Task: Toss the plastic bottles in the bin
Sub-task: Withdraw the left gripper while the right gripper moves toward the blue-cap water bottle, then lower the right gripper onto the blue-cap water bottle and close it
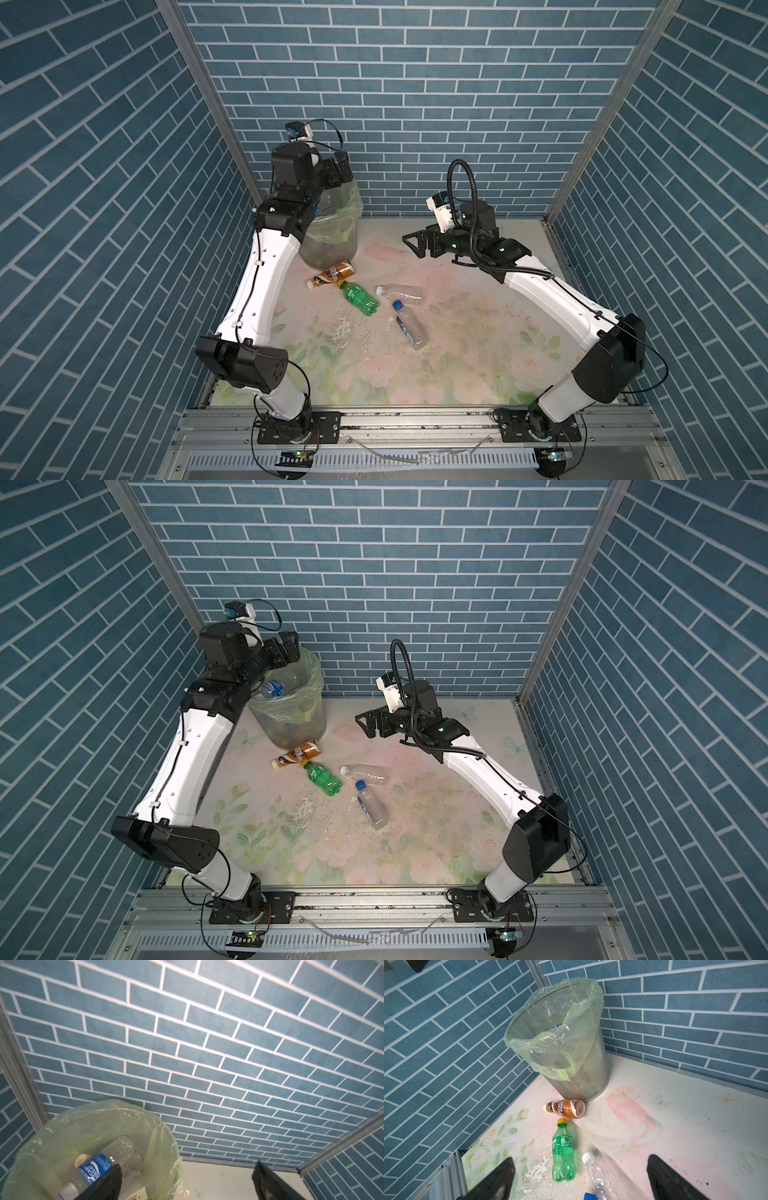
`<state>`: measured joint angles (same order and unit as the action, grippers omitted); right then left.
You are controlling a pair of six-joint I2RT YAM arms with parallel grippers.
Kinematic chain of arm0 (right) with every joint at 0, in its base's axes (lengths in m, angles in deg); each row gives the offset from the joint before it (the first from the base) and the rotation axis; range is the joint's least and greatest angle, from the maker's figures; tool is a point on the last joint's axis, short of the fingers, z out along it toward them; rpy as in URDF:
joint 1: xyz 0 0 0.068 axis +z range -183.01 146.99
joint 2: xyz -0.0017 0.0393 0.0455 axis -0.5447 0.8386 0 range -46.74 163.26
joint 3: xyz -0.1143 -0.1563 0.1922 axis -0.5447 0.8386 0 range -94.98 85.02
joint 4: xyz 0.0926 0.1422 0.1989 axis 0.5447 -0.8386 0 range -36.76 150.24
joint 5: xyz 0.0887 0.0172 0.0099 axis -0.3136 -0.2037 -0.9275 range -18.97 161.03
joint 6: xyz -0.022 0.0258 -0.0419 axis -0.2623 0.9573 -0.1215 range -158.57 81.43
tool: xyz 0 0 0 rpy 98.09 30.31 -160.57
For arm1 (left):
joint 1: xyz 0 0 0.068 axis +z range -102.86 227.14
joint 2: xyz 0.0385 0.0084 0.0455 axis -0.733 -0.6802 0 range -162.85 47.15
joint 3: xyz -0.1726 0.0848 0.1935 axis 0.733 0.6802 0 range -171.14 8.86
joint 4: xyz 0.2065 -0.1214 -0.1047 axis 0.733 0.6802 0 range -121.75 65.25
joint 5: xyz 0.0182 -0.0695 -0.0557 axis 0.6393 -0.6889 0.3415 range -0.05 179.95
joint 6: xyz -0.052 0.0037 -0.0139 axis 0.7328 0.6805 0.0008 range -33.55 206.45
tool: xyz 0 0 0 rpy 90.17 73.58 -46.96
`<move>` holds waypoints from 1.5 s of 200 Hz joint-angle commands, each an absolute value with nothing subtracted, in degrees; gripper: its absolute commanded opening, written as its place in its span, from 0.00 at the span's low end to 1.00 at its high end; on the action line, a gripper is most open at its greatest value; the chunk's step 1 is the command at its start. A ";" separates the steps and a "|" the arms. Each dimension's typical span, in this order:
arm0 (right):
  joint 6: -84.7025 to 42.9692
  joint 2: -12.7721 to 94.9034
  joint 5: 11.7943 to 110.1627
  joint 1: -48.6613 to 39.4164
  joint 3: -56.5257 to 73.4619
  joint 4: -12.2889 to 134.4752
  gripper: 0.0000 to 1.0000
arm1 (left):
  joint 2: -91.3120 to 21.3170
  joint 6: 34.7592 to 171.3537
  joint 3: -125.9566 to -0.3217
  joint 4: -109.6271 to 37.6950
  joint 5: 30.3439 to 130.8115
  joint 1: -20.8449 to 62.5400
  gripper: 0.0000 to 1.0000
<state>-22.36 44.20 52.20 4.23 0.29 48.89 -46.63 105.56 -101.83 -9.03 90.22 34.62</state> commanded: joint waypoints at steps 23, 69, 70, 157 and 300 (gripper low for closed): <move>-23.01 42.04 53.35 4.13 5.71 49.67 0.99 | -45.86 112.26 -90.67 -13.86 83.41 30.16 0.99; -24.05 41.66 54.45 3.18 13.13 51.26 0.99 | -43.43 116.70 -78.63 -17.60 79.82 26.44 0.99; -24.06 41.67 54.48 3.28 13.26 51.23 0.99 | -43.36 116.65 -78.43 -17.64 79.79 26.37 0.99; -23.65 42.87 57.58 6.88 23.74 48.34 0.88 | -36.33 121.43 -61.79 -20.23 81.03 21.91 0.99; -16.43 48.93 67.20 20.82 30.24 48.49 0.75 | -31.37 123.23 -51.75 -21.57 81.82 20.29 0.99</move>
